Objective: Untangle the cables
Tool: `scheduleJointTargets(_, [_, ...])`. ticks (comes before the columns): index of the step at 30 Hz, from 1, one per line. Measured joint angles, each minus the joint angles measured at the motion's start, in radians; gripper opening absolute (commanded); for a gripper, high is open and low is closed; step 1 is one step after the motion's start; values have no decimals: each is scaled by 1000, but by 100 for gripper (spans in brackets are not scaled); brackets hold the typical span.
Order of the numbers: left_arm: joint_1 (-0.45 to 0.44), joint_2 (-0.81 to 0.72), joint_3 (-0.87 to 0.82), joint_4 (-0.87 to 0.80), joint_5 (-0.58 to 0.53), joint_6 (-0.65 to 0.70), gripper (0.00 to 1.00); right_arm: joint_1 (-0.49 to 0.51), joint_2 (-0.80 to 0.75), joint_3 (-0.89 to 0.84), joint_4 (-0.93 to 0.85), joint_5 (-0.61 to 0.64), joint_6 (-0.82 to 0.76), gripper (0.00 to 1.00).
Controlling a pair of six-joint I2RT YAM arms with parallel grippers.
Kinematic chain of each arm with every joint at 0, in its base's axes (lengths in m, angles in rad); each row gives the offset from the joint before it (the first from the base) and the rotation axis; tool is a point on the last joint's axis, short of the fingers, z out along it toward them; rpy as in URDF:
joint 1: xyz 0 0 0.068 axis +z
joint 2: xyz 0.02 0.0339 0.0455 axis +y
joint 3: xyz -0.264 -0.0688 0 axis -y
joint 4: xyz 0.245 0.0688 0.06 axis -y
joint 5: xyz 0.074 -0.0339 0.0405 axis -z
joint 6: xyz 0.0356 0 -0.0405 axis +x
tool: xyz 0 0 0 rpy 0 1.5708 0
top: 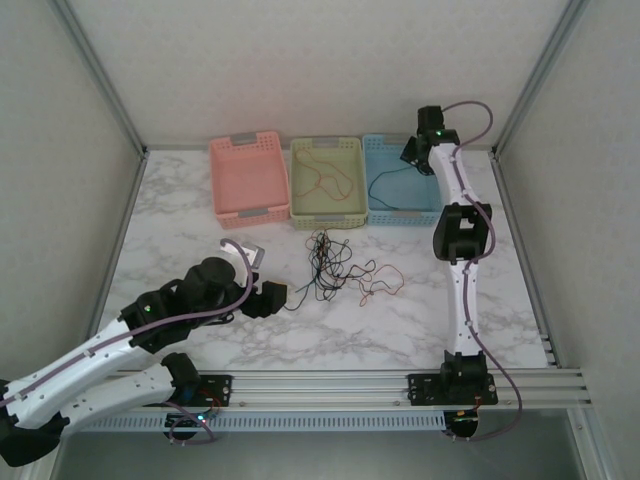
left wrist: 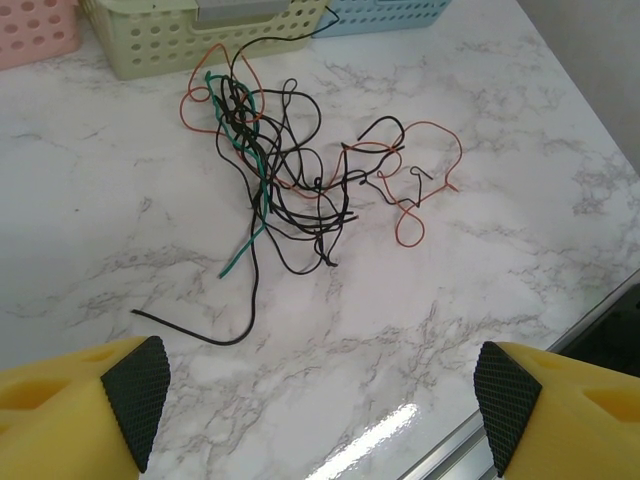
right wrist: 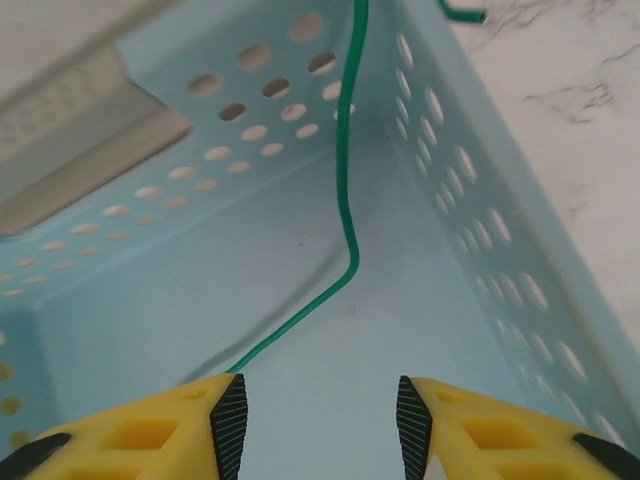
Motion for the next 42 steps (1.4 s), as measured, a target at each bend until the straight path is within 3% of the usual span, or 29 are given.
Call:
scheduleJointTargets(30, [0,51,0,22,37,0,83,5,147,46,180,136,113,35])
scheduleJointTargets(32, [0,52,0,22,37,0,83,5,155,51,180,141,118,29])
scheduleJointTargets(37, [0,63,0,22,37,0,83,5,155,72,193,136,127,0])
scheduleJointTargets(42, [0,63,0,22,37,0,83,5,155,74,193,121,117,0])
